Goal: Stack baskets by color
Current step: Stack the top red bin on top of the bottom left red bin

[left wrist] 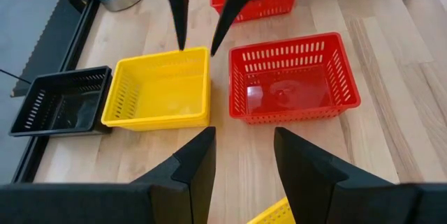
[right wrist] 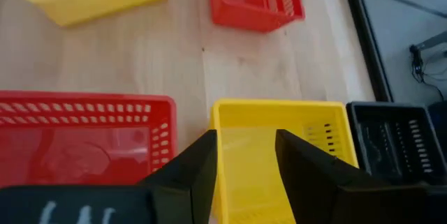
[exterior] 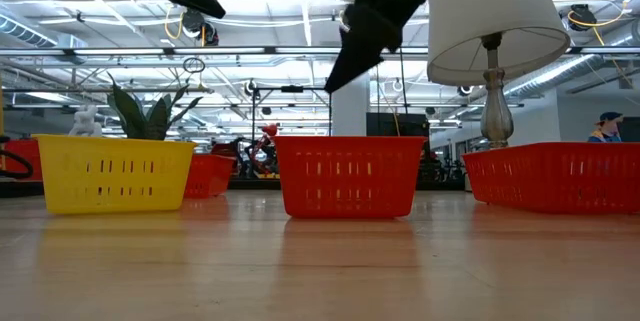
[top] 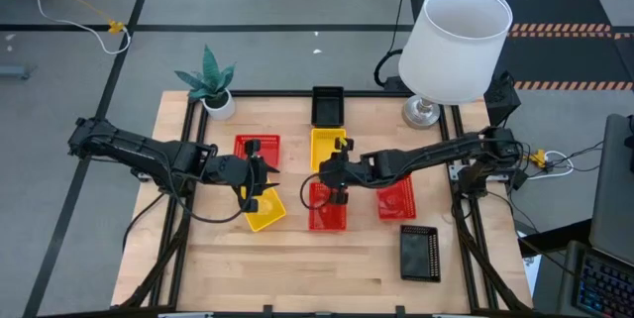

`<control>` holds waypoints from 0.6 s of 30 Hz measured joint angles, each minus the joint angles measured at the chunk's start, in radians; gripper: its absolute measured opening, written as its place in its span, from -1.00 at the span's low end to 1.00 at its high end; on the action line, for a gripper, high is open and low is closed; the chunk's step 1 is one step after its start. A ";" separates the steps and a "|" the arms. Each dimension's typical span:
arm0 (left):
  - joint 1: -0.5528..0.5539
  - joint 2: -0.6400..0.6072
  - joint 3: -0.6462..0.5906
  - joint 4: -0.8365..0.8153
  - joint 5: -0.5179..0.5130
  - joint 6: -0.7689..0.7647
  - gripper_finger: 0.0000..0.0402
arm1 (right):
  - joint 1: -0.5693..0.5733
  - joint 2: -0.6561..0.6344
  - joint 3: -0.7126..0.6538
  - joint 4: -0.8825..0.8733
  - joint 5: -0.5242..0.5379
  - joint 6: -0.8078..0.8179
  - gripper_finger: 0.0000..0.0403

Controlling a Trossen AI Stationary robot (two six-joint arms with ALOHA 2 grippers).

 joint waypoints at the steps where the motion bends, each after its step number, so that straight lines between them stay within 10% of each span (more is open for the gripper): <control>1: 0.000 0.000 0.000 0.000 0.000 0.000 -0.27 | 0.007 -0.011 0.000 -0.001 0.000 0.000 -0.30; 18: 0.001 0.000 0.000 -0.123 -0.101 -0.093 -0.27 | 0.196 -0.288 0.000 -0.167 0.010 0.180 -0.30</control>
